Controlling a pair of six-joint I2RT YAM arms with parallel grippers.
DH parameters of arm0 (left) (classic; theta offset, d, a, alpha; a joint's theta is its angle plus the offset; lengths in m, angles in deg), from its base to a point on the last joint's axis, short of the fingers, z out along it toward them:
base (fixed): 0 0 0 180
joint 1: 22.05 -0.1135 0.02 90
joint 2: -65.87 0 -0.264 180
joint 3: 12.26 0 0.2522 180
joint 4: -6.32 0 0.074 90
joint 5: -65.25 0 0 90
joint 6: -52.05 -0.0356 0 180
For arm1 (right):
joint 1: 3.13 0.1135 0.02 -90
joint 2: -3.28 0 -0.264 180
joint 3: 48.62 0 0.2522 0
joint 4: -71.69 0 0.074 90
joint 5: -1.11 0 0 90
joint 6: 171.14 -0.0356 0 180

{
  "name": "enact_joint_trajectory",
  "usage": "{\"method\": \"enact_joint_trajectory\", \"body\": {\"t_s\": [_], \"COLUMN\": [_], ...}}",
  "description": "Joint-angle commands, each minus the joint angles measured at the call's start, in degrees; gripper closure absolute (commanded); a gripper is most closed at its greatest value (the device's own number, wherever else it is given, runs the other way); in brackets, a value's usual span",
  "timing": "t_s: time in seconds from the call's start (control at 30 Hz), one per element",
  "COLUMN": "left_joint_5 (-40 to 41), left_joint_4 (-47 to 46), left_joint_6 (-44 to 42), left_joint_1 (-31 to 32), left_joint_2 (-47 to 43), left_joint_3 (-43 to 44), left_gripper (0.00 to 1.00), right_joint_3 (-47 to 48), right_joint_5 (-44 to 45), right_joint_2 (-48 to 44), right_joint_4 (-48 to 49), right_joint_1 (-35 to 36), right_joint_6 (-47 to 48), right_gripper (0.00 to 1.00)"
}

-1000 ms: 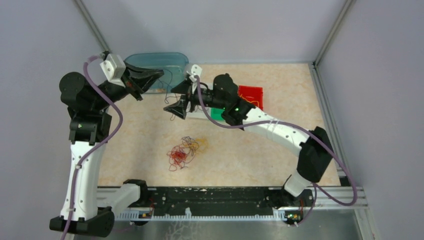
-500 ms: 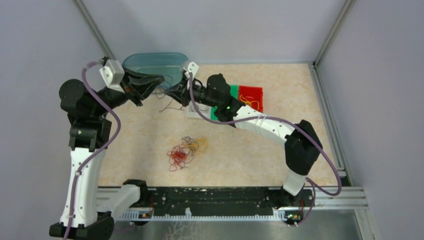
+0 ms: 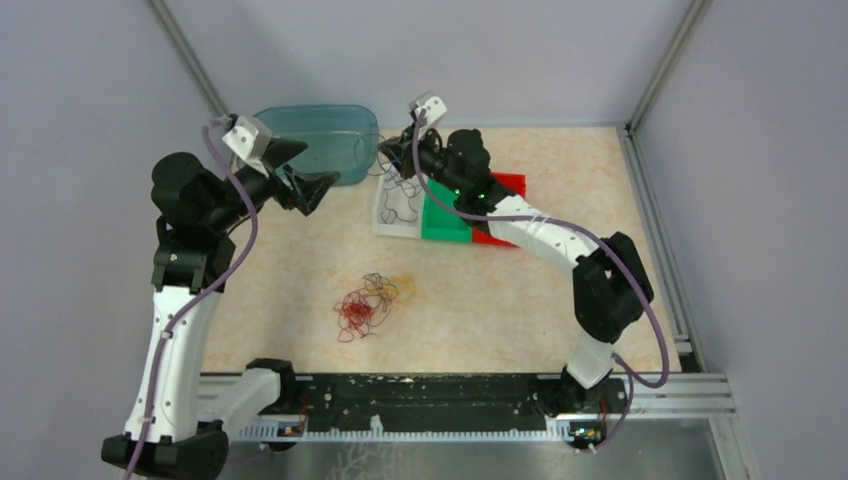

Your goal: Untangle the cables

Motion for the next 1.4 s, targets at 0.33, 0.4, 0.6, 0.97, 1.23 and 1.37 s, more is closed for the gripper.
{"method": "enact_joint_trajectory", "body": {"t_s": [0.33, 0.4, 0.6, 0.97, 1.23, 1.37], "left_joint_5": [4.23, 4.36, 5.02, 4.84, 5.48, 5.88], "left_joint_4": [8.47, 9.48, 9.15, 9.68, 9.87, 10.05], "left_joint_6": [-6.53, -6.84, -7.25, -8.51, -9.17, -9.39], "left_joint_1": [0.23, 0.2, 0.22, 0.21, 0.21, 0.23], "left_joint_2": [-1.78, -1.48, -1.58, -1.38, -1.46, -1.43], "left_joint_3": [0.13, 0.2, 0.38, 0.87, 1.99, 2.4], "left_gripper": [0.04, 0.02, 0.01, 0.01, 0.01, 0.01], "right_joint_3": [5.53, 6.44, 15.46, 27.54, 30.53, 30.36], "right_joint_5": [5.43, 6.24, 10.88, 23.55, 23.59, 22.87], "right_joint_2": [8.07, 10.01, 17.81, 27.09, 29.91, 29.43], "right_joint_4": [-3.59, -3.77, -13.25, -30.99, -34.65, -36.1], "right_joint_1": [-3.81, -4.02, -4.12, -3.31, -2.61, -2.5], "right_joint_6": [4.58, 4.19, 5.22, 9.97, 9.66, 9.79], "right_gripper": [1.0, 1.0, 1.0, 1.0, 0.83, 0.67]}}
